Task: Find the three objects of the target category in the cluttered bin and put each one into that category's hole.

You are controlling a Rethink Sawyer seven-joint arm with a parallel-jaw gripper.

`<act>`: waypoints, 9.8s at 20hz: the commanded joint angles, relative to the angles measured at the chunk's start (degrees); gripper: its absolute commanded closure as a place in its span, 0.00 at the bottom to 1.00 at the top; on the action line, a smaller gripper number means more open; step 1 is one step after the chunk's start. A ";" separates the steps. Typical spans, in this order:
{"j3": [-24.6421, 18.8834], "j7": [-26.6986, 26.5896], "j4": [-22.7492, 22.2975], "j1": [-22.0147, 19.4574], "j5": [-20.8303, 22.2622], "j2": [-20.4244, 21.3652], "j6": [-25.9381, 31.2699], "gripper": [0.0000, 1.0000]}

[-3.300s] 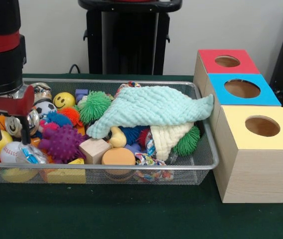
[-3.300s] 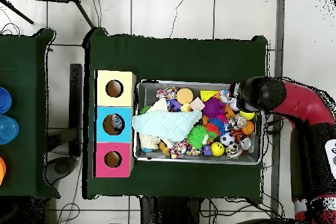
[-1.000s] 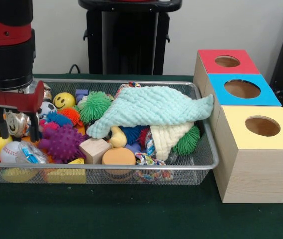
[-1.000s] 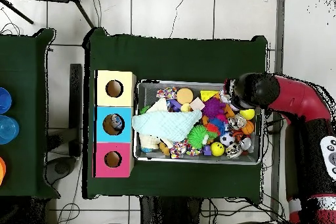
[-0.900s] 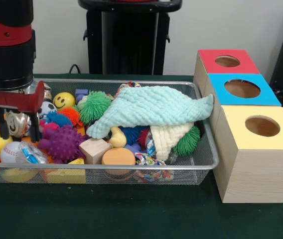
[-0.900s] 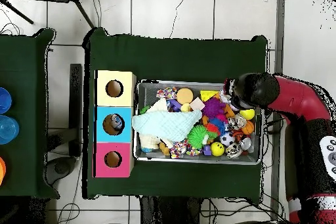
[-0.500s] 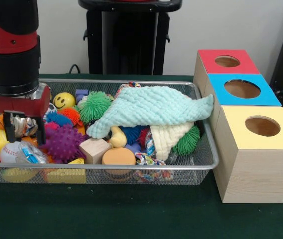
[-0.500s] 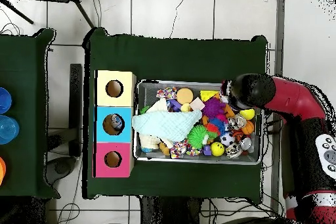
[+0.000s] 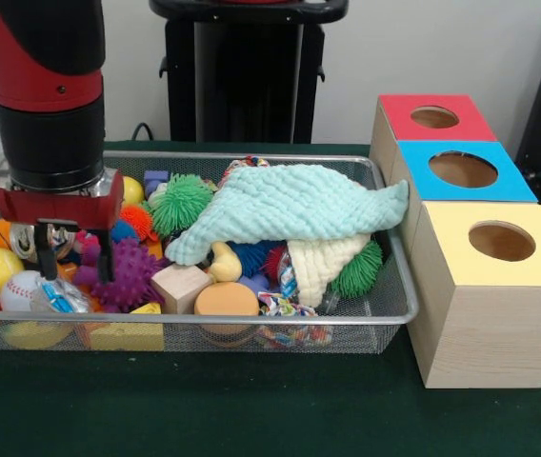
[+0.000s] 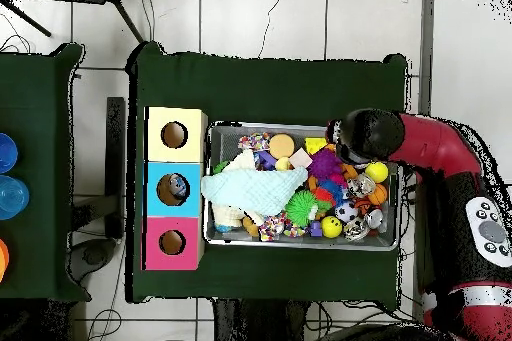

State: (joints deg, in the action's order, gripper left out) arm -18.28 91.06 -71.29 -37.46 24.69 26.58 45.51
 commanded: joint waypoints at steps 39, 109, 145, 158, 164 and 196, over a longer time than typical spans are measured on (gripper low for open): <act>-2.65 -7.12 0.05 -3.49 -1.37 0.55 3.98 0.00; -0.92 -5.58 -4.69 -2.52 -0.57 -2.00 -1.83 0.00; 3.10 -1.48 -1.63 -1.09 -1.19 -2.51 5.22 0.00; 0.08 -3.52 -0.31 -2.36 0.02 -3.11 -2.98 0.00; -0.97 -4.44 2.52 -1.89 0.35 -2.93 -4.05 0.00; 0.51 -3.44 -3.38 -2.05 -1.20 -1.27 -1.10 0.00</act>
State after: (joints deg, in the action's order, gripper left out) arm -16.97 91.06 -71.17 -40.26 23.78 25.27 35.86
